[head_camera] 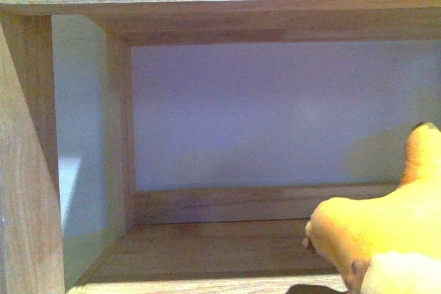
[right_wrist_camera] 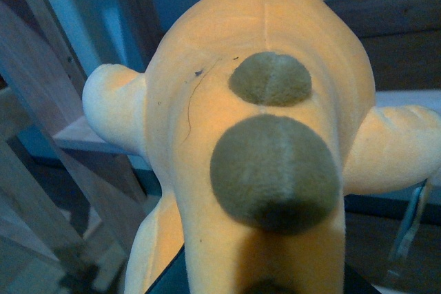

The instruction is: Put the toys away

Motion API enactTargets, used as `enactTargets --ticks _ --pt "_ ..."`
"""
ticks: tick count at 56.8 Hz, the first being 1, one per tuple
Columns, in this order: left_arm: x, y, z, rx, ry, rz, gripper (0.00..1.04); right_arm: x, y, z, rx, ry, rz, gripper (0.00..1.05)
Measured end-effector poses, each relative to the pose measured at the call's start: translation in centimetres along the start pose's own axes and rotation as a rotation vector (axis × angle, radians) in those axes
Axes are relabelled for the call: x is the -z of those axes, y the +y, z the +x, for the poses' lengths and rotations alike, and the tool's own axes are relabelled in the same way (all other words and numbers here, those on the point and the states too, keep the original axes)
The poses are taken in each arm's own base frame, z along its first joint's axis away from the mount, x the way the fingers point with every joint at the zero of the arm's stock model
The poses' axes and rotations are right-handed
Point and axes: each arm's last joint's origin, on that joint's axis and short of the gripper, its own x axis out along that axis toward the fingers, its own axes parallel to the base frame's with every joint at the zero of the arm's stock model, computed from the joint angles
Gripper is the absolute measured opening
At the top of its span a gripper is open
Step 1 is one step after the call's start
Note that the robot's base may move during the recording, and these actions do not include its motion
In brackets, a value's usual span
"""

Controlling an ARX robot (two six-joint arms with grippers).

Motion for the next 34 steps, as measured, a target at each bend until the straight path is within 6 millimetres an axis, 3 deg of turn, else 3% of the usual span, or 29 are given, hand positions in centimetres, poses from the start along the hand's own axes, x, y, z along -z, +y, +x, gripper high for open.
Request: enactTargets --ticks 14,25,34 --pt "0.0 0.0 0.0 0.0 0.0 0.0 0.99 -5.4 2.2 -0.1 0.003 -0.117 -0.121 0.17" --pt "0.0 0.0 0.0 0.0 0.0 0.0 0.99 -11.1 5.7 0.8 -0.098 -0.236 -0.159 0.17" --pt "0.0 0.0 0.0 0.0 0.0 0.0 0.99 -14.1 7.4 1.4 -0.146 -0.284 -0.169 0.17"
